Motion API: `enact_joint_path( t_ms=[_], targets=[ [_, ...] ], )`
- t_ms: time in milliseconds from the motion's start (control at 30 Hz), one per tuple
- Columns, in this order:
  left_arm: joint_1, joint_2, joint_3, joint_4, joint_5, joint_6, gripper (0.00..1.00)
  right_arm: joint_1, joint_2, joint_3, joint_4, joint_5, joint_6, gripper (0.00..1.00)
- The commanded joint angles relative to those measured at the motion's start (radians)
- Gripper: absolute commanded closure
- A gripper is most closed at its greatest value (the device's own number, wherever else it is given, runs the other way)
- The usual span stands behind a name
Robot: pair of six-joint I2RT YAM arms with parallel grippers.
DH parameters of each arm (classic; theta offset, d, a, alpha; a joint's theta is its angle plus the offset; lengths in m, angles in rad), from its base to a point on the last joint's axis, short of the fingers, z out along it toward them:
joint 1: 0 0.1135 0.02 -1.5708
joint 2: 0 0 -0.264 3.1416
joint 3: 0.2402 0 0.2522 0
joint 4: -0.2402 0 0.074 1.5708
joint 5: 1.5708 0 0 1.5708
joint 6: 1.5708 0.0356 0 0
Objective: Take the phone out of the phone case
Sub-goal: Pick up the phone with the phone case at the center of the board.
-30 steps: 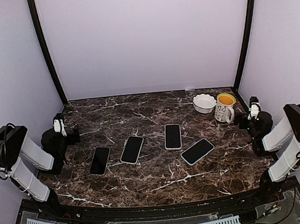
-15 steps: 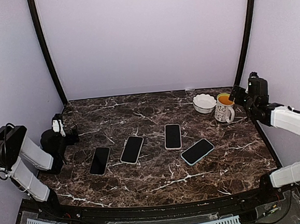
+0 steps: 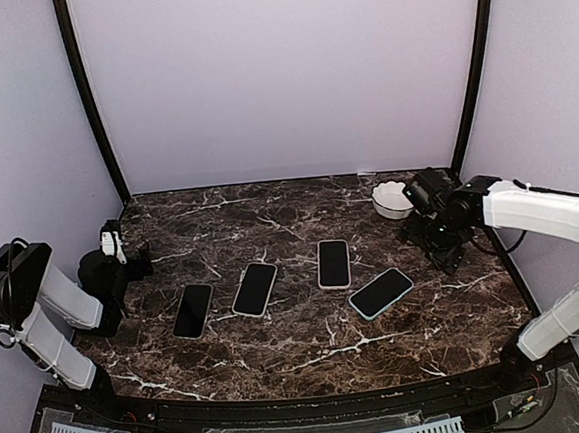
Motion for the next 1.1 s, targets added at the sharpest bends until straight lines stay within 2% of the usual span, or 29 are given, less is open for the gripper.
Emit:
enact_joint_path(
  t_ms=[0,33,67,233,400,533,833,1067],
  targets=[
    [0.005,-0.046,0.046,-0.073,0.013,0.002,0.01,0.064,0.171,0.176,-0.181,-0.034,0.189,0.01],
    [0.005,-0.067,0.064,-0.126,0.013,0.003,0.01,0.068,0.215,0.210,-0.194,-0.053,0.186,0.01],
    [0.005,-0.104,0.106,-0.250,0.002,-0.009,0.01,0.072,0.259,0.239,-0.199,-0.073,0.173,0.01],
    [0.001,-0.187,0.140,-0.379,0.001,0.000,0.01,0.109,0.360,0.289,-0.185,-0.132,0.183,0.01],
    [0.000,-0.274,0.126,-0.395,-0.041,0.020,0.01,0.115,0.402,0.259,-0.117,-0.210,0.183,0.01],
    [-0.004,-0.264,0.159,-0.454,-0.035,0.019,0.01,0.119,0.426,0.241,-0.093,-0.241,0.200,0.02],
    [-0.011,-0.251,0.167,-0.455,-0.017,0.019,0.01,0.119,0.442,0.172,-0.043,-0.268,0.227,0.01],
    [-0.011,-0.254,0.168,-0.460,-0.009,0.022,0.02,0.116,0.501,0.191,-0.001,-0.270,0.187,0.01]
  ],
)
